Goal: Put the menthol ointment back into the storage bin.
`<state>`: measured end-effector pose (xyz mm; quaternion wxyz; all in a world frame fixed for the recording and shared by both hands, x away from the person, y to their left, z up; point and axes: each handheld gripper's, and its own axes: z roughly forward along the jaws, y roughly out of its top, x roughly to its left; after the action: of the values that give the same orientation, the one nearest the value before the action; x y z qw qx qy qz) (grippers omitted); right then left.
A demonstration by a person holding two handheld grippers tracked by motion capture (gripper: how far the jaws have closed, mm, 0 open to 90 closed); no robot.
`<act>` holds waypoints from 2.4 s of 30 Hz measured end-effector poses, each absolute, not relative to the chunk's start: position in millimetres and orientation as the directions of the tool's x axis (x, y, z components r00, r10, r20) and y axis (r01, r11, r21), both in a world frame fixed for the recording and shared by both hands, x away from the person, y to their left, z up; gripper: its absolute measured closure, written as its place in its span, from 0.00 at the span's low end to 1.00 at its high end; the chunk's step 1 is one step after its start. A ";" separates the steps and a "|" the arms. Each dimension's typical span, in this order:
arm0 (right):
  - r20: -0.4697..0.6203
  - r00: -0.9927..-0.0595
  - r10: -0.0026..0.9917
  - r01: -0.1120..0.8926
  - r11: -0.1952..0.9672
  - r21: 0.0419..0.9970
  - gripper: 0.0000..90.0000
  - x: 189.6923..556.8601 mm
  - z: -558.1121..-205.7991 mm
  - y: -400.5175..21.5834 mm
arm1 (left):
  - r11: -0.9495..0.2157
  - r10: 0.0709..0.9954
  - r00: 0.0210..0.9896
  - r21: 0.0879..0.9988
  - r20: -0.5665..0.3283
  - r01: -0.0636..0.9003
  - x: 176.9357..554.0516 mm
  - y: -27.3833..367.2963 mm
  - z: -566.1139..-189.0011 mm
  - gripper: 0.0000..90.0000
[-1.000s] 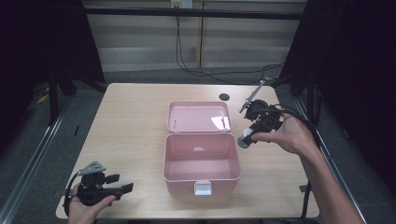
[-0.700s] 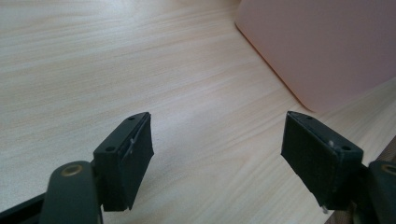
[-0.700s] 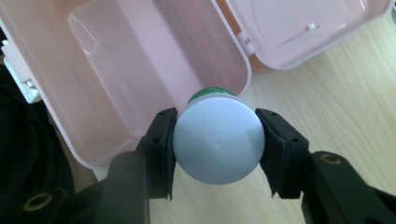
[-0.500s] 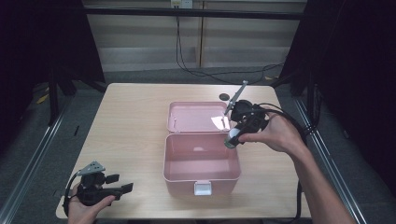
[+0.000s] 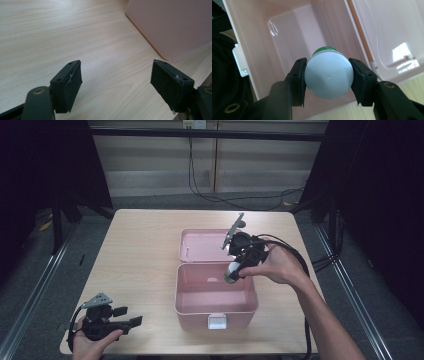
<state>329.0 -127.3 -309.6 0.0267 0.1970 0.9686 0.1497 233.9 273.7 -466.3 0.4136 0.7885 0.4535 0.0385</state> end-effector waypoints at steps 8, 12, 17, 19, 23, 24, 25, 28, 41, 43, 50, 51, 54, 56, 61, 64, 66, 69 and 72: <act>0.021 -0.944 0.329 0.322 0.906 0.274 0.57 329.2 -318.9 -103.4 | -0.236 0.745 0.584 0.690 -0.323 0.684 233.7 274.2 -466.0 0.28; 0.027 -0.950 0.312 0.307 0.912 0.273 0.57 329.0 -323.0 -93.8 | -0.242 0.743 0.587 0.689 -0.321 0.683 233.7 273.7 -466.2 0.28; 0.029 -0.957 0.289 0.286 0.919 0.269 0.57 328.6 -324.6 -83.5 | -0.245 0.743 0.588 0.687 -0.321 0.684 234.1 274.1 -466.7 0.28; 0.031 -0.959 0.283 0.281 0.920 0.274 0.57 329.3 -325.9 -79.6 | -0.247 0.742 0.589 0.687 -0.319 0.684 234.1 273.9 -466.6 0.28; 0.035 -0.964 0.264 0.263 0.928 0.265 0.57 330.4 -330.9 -71.7 | -0.243 0.744 0.586 0.687 -0.322 0.685 233.9 274.3 -466.4 0.28; 0.041 -0.964 0.263 0.264 0.926 0.268 0.57 330.3 -332.4 -69.7 | -0.243 0.744 0.586 0.687 -0.322 0.685 233.9 274.3 -466.4 0.28; 0.045 -0.965 0.258 0.260 0.928 0.266 0.57 330.6 -333.1 -67.9 | -0.243 0.742 0.587 0.686 -0.323 0.685 233.9 274.3 -466.5 0.28; 0.043 -0.969 0.244 0.247 0.932 0.265 0.57 331.8 -335.9 -62.3 | -0.243 0.743 0.587 0.687 -0.322 0.685 233.9 274.0 -466.6 0.28; 0.050 -0.981 0.188 0.194 0.947 0.257 0.57 335.5 -345.5 -45.6 | -0.234 0.745 0.582 0.689 -0.326 0.686 233.3 274.3 -466.1 0.28; 0.043 -0.984 0.170 0.175 0.950 0.258 0.57 336.6 -346.1 -43.5 | -0.234 0.744 0.583 0.690 -0.326 0.685 233.3 274.5 -466.0 0.28; 0.029 -0.991 0.130 0.133 0.965 0.226 0.57 337.6 -349.6 -32.5 | -0.241 0.744 0.586 0.690 -0.320 0.682 233.4 275.1 -465.8 0.28; 0.026 -0.992 0.126 0.129 0.966 0.226 0.57 337.2 -349.8 -30.8 | -0.242 0.743 0.587 0.690 -0.320 0.682 233.4 275.2 -465.8 0.28; 0.032 -0.993 0.112 0.116 0.969 0.220 0.57 337.0 -350.7 -26.0 | -0.242 0.743 0.587 0.690 -0.321 0.682 233.4 275.2 -466.0 0.28; 0.029 -0.994 0.110 0.114 0.971 0.210 0.57 337.1 -353.3 -22.7 | -0.242 0.742 0.588 0.690 -0.321 0.682 233.3 275.1 -465.9 0.28; 0.029 -0.995 0.094 0.098 0.979 0.179 0.57 338.4 -359.5 -16.7 | -0.235 0.743 0.585 0.692 -0.324 0.682 232.9 275.1 -465.3 0.28; 0.032 -0.996 0.088 0.092 0.982 0.164 0.57 338.1 -363.7 -13.0 | -0.234 0.743 0.585 0.692 -0.325 0.683 233.1 275.3 -465.4 0.28; 0.035 -0.996 0.077 0.082 0.982 0.168 0.57 338.4 -365.5 -10.4 | -0.235 0.743 0.585 0.692 -0.325 0.682 232.9 275.0 -465.4 0.28; 0.043 -0.997 0.065 0.071 0.985 0.157 0.57 337.7 -368.9 -5.1 | -0.234 0.744 0.585 0.693 -0.323 0.681 232.9 275.2 -465.2 0.28; 0.053 -0.997 0.051 0.058 0.987 0.153 0.57 337.2 -375.6 -1.6 | -0.235 0.742 0.586 0.693 -0.324 0.681 233.0 275.7 -465.5 0.28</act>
<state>337.2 -1.6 -375.6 -0.0244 0.0273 0.9963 0.0775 233.0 275.7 -465.5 0.4207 0.7850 0.4533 0.0363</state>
